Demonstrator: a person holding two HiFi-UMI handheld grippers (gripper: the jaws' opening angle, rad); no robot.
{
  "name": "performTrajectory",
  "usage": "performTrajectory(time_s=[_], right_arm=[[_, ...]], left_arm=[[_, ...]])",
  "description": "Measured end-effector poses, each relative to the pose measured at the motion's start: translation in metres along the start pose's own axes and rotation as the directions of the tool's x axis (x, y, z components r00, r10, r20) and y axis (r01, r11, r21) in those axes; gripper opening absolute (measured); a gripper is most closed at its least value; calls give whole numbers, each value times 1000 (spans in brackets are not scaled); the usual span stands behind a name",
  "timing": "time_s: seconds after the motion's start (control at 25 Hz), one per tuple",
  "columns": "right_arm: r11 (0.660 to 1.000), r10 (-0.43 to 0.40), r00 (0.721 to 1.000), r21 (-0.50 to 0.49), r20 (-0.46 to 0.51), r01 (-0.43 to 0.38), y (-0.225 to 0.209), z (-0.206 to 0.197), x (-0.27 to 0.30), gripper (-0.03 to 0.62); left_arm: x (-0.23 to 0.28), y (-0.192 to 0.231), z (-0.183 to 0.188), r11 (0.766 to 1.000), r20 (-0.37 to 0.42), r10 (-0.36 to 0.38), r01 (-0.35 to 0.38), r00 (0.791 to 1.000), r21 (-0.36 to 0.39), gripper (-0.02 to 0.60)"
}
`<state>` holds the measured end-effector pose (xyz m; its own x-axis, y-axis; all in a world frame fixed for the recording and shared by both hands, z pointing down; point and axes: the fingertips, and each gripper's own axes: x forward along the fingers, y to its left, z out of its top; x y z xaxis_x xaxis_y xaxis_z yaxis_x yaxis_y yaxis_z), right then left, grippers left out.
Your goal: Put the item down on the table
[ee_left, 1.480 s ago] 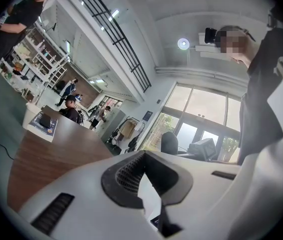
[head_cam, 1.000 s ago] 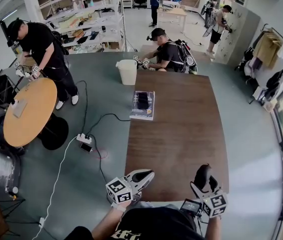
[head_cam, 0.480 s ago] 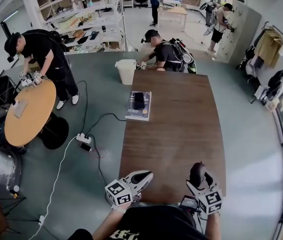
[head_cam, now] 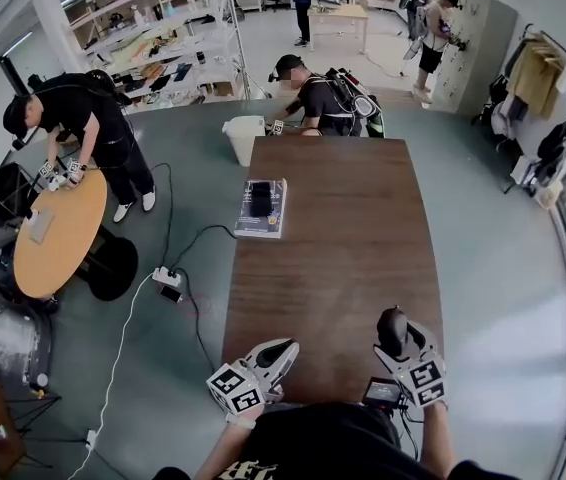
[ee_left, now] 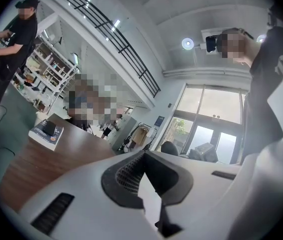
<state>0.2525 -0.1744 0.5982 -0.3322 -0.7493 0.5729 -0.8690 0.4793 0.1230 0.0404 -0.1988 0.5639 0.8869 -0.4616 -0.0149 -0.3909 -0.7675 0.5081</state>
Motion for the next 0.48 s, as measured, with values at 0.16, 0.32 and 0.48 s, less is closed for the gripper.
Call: performTrajectory(time_s=[0.16,0.32,0.48], right_arm=[[998,19,999,-56,-35,-21,-11,-13,6,342],[984,49,996,-165,-77,-61,-11,-19,17,342],[961,96,989,-249,-113,-122,-7,-24,32,342]], left_arm=[[9,-9,-7,1000,2,13,-13,1000,9,6],[11,-16,-12,1000,-8,27,-26,1000,4,6],[12,-21,-13,999,-9,35,-35,999,15,6]])
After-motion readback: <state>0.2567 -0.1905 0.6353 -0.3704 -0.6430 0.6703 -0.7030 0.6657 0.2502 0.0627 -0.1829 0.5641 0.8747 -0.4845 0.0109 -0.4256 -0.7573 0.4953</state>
